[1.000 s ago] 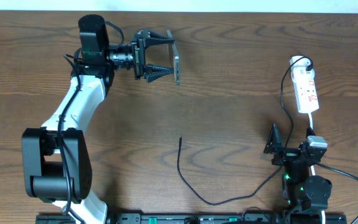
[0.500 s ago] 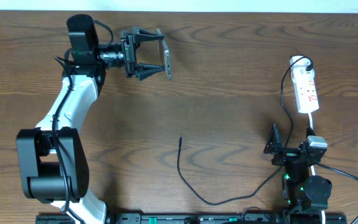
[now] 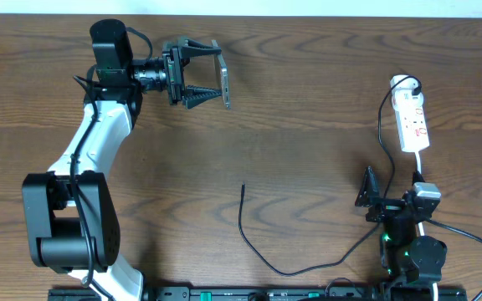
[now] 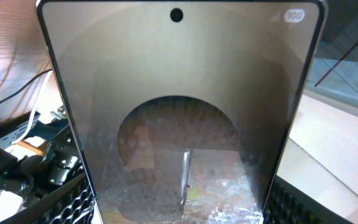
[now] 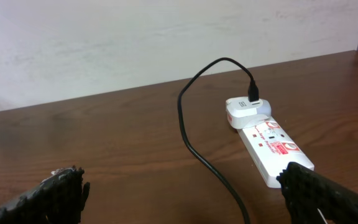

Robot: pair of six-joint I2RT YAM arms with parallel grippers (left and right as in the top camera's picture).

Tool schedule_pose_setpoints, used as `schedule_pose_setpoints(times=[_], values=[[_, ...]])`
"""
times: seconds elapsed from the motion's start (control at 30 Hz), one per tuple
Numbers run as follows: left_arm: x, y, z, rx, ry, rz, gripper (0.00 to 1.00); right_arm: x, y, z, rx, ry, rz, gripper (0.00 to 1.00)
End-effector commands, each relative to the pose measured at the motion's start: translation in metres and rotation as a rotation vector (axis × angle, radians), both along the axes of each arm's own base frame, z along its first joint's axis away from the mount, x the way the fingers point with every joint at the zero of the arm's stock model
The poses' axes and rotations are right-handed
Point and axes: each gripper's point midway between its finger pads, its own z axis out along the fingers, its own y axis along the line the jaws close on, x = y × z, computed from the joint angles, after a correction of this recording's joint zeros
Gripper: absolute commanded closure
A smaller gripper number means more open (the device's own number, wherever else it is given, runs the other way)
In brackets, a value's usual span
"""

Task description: Plug charger to phone and switch on socket

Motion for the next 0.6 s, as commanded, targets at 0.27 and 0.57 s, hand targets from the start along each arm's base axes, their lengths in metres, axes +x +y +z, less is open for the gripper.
schedule_pose_setpoints(times=[0.27, 0.57], values=[[-0.0056, 0.0012, 0.0190, -0.012, 0.001, -0.025, 0.92, -0.0002, 0.0003, -0.0009, -0.012, 0.003, 0.001, 0.01], [-0.0055, 0.0012, 0.0189, -0.012, 0.001, -0.025, 0.93, -0.0002, 0.0003, -0.0009, -0.012, 0.003, 0.001, 0.01]])
